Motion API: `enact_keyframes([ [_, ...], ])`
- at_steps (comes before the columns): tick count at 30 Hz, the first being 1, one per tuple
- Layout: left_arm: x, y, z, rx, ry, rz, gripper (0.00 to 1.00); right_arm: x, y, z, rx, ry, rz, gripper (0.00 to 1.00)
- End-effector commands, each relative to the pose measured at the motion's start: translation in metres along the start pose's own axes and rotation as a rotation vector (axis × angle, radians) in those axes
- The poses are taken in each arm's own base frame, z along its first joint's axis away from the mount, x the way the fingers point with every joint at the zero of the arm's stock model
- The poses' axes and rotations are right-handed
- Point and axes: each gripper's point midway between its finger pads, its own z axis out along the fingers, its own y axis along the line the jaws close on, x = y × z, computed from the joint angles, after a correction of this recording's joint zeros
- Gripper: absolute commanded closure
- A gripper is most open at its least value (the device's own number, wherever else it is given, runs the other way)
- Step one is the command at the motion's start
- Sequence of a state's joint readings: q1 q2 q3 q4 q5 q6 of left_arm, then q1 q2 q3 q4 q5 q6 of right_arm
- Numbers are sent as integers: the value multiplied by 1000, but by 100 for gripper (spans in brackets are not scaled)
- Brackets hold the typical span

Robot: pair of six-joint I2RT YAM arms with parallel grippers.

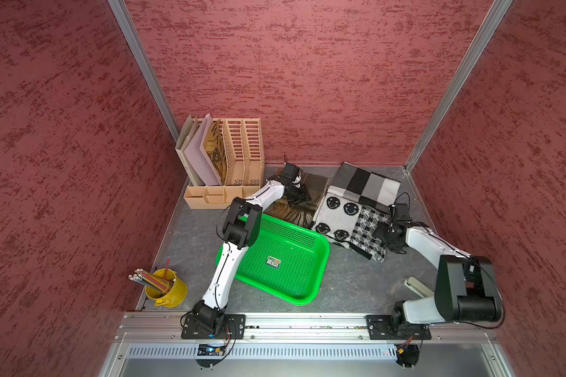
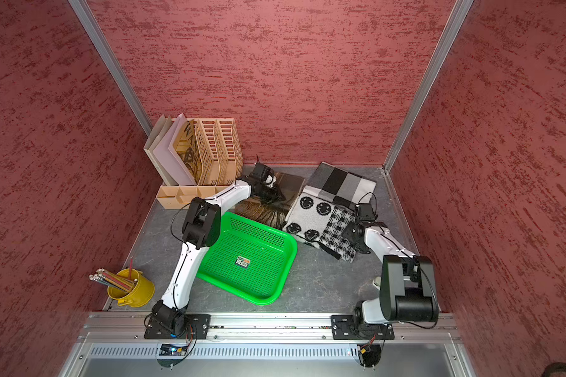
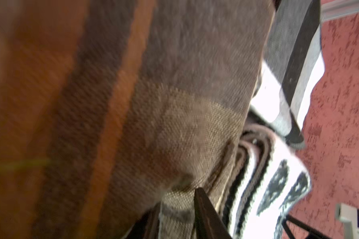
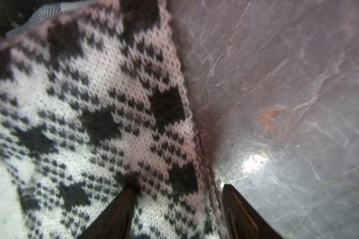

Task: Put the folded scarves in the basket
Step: Pick up the scarf at the center of the board.

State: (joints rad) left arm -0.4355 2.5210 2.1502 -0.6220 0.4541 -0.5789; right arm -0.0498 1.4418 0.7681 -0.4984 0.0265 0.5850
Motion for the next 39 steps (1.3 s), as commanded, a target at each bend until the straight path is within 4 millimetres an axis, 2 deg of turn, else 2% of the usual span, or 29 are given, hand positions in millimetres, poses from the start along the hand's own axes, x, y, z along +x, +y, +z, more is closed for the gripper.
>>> enact_keyframes([
  [1,-20,39,-2,-81,-25,-59,71,4,-7,2,20,7,-18,30],
  [4,-37,46,-9,-71,-62,-88,71,6,-6,5,15,19,-23,30],
  [8,-51,40,-14,-39,-90,-78,70,5,-5,3,15,20,-23,30],
  [11,-58,23,-24,-6,-121,-42,62,7,-7,2,17,19,-25,29],
  [13,-57,3,-35,8,-140,-2,57,9,-7,4,14,26,-29,29],
  [17,-41,-41,-60,35,-177,58,52,15,-12,14,43,59,-40,30],
  [19,-25,-55,-66,36,-178,77,52,14,-17,13,72,56,-52,36],
  [22,1,-65,-69,23,-157,100,49,10,-24,6,106,28,-51,59],
  [24,18,-70,-69,16,-142,119,44,4,-25,-3,120,2,-59,62],
  [27,44,-75,-60,0,-82,139,44,-3,-28,-7,151,-10,-78,64],
  [31,77,-70,-36,-26,10,161,44,-13,-34,-9,171,-18,-89,64],
  [34,88,-65,-18,-35,59,169,43,-19,-33,-10,168,-36,-115,62],
  [39,95,-59,1,-44,101,204,42,-17,-36,3,190,-2,-120,58],
])
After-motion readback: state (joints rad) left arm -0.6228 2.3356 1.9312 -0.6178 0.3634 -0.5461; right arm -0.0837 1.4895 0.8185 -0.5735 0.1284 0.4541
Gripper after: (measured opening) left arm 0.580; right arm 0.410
